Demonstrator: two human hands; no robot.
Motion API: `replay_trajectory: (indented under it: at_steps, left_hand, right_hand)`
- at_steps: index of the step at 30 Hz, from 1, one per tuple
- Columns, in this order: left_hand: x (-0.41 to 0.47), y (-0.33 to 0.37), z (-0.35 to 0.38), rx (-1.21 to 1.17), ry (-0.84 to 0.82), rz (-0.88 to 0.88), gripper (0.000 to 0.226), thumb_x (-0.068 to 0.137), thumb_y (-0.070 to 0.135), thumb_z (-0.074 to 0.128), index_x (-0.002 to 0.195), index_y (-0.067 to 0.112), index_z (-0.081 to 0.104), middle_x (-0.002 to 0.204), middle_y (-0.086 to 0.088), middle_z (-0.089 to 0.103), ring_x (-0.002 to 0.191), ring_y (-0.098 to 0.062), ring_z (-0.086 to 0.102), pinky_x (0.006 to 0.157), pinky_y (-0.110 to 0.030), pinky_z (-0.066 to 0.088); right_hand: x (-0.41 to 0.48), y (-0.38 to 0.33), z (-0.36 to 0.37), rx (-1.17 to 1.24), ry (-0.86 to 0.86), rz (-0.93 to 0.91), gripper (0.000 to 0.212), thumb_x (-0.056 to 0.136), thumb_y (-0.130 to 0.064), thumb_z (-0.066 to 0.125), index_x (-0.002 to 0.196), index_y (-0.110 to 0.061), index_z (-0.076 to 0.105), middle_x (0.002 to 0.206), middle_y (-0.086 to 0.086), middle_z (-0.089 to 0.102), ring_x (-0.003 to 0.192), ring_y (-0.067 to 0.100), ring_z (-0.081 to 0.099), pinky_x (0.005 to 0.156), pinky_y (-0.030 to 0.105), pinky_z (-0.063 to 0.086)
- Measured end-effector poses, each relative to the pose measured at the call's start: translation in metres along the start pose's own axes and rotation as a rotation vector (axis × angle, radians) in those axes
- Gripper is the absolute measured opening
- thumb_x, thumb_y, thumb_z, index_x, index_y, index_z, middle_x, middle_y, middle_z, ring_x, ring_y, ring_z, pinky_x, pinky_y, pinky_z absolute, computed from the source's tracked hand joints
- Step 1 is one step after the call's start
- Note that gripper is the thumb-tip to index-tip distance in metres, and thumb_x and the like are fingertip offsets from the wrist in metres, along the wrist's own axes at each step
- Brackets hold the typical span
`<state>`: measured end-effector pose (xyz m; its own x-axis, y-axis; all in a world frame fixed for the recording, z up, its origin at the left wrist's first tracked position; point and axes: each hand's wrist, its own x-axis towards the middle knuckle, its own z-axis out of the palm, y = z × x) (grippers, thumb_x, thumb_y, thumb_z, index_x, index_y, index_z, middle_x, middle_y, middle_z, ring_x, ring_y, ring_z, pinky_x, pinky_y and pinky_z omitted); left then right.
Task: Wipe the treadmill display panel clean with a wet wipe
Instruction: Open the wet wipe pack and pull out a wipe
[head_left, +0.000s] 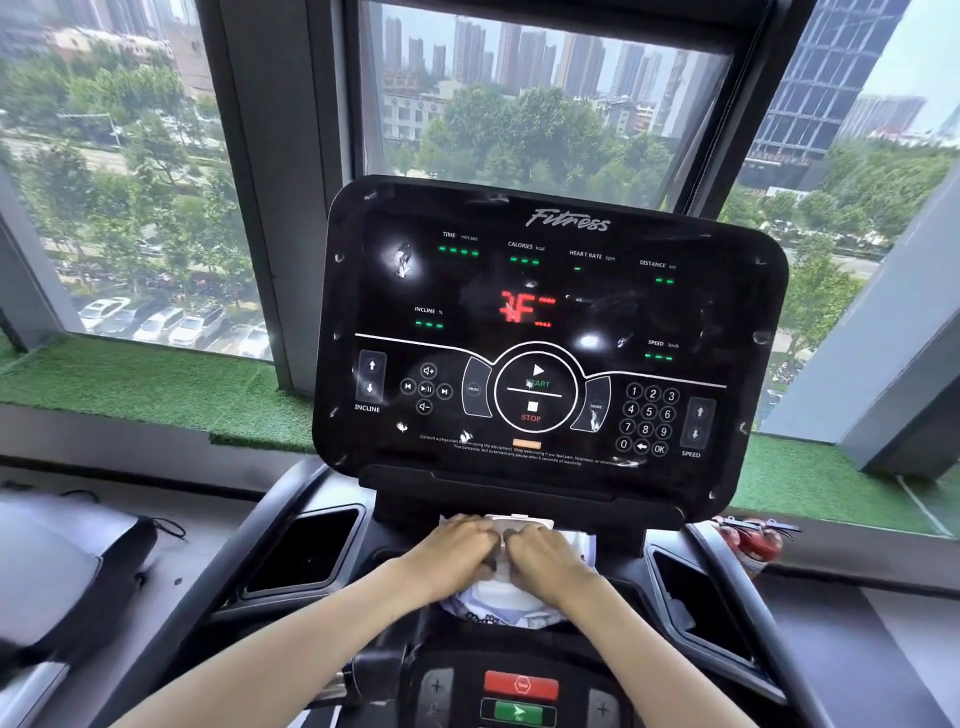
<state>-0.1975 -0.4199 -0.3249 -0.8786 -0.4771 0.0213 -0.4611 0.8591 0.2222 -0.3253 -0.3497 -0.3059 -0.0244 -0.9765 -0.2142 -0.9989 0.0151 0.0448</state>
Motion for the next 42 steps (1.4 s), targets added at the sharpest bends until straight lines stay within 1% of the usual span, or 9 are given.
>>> replay_trajectory:
  at_steps: [11,15,19,23,27,30,33,38,42]
  left_hand:
    - [0.001,-0.004,0.005,-0.113,-0.011,-0.052,0.011,0.086,0.019,0.058,0.092,0.011,0.064,0.108,-0.002,0.054,0.112,-0.022,0.048,0.094,-0.029,0.032]
    - [0.005,0.000,0.004,-0.167,-0.007,-0.103,0.023,0.085,0.023,0.063,0.108,0.018,0.066,0.117,0.003,0.056,0.113,-0.020,0.050,0.095,-0.029,0.035]
    - [0.009,0.007,0.004,-0.219,0.018,-0.191,0.021,0.080,0.024,0.066,0.099,0.016,0.067,0.109,0.002,0.063,0.105,-0.022,0.057,0.088,-0.030,0.041]
    - [0.006,0.014,0.005,-0.119,0.008,-0.188,0.028,0.082,0.039,0.065,0.098,0.016,0.067,0.109,-0.001,0.062,0.105,-0.022,0.053,0.088,-0.028,0.035]
    - [0.007,0.019,0.007,-0.029,0.077,-0.211,0.031,0.086,0.041,0.059,0.094,0.013,0.068,0.106,-0.003,0.063,0.103,-0.021,0.056,0.089,-0.027,0.033]
    - [0.007,0.021,0.011,0.029,0.067,-0.219,0.035,0.088,0.042,0.056,0.097,0.010,0.066,0.111,-0.004,0.061,0.105,-0.021,0.054,0.092,-0.029,0.033]
    - [0.008,0.022,0.014,0.056,0.059,-0.216,0.034,0.083,0.044,0.061,0.093,0.012,0.065,0.110,-0.002,0.061,0.104,-0.020,0.054,0.094,-0.028,0.035]
    - [0.007,0.019,0.020,0.053,0.067,-0.189,0.035,0.082,0.045,0.061,0.097,0.012,0.064,0.114,0.000,0.059,0.108,-0.019,0.052,0.095,-0.027,0.032]
    - [0.006,0.017,0.022,0.019,0.079,-0.185,0.044,0.083,0.045,0.061,0.112,0.012,0.062,0.120,0.001,0.056,0.113,-0.019,0.048,0.098,-0.027,0.030]
  right_hand:
    - [-0.001,0.014,0.005,0.297,0.029,0.086,0.020,0.075,-0.021,0.053,0.092,-0.014,0.060,0.098,0.007,0.067,0.095,0.029,0.060,0.077,0.034,0.050]
    - [-0.002,0.018,0.010,0.328,0.010,0.086,0.023,0.080,-0.031,0.057,0.101,-0.020,0.057,0.105,0.005,0.064,0.099,0.025,0.059,0.078,0.031,0.045]
    - [0.000,0.016,0.014,0.278,-0.013,0.060,0.015,0.085,-0.024,0.055,0.098,-0.017,0.058,0.110,0.009,0.062,0.100,0.031,0.061,0.081,0.038,0.050]
    - [-0.008,0.017,0.009,0.360,0.062,0.043,0.008,0.085,-0.026,0.055,0.089,-0.019,0.055,0.103,0.006,0.063,0.095,0.026,0.060,0.074,0.031,0.043]
    - [-0.015,0.018,0.002,0.529,0.143,0.052,0.010,0.080,-0.021,0.055,0.081,-0.023,0.045,0.083,-0.007,0.055,0.081,0.018,0.050,0.067,0.029,0.035]
    - [-0.017,0.020,-0.004,0.722,0.156,0.064,0.013,0.077,-0.013,0.056,0.077,-0.021,0.046,0.074,-0.006,0.056,0.074,0.019,0.053,0.068,0.032,0.043]
    - [-0.024,0.021,-0.010,1.005,0.189,0.128,0.019,0.080,-0.003,0.054,0.073,-0.018,0.045,0.060,-0.005,0.047,0.054,0.012,0.041,0.054,0.027,0.035]
    - [-0.032,0.022,-0.021,1.275,0.252,0.205,0.013,0.088,-0.007,0.050,0.078,-0.015,0.046,0.064,0.004,0.047,0.063,0.020,0.044,0.061,0.033,0.039]
    - [-0.037,0.021,-0.035,1.462,0.346,0.241,0.011,0.092,-0.013,0.049,0.081,-0.017,0.047,0.074,0.001,0.049,0.069,0.013,0.048,0.068,0.031,0.045]
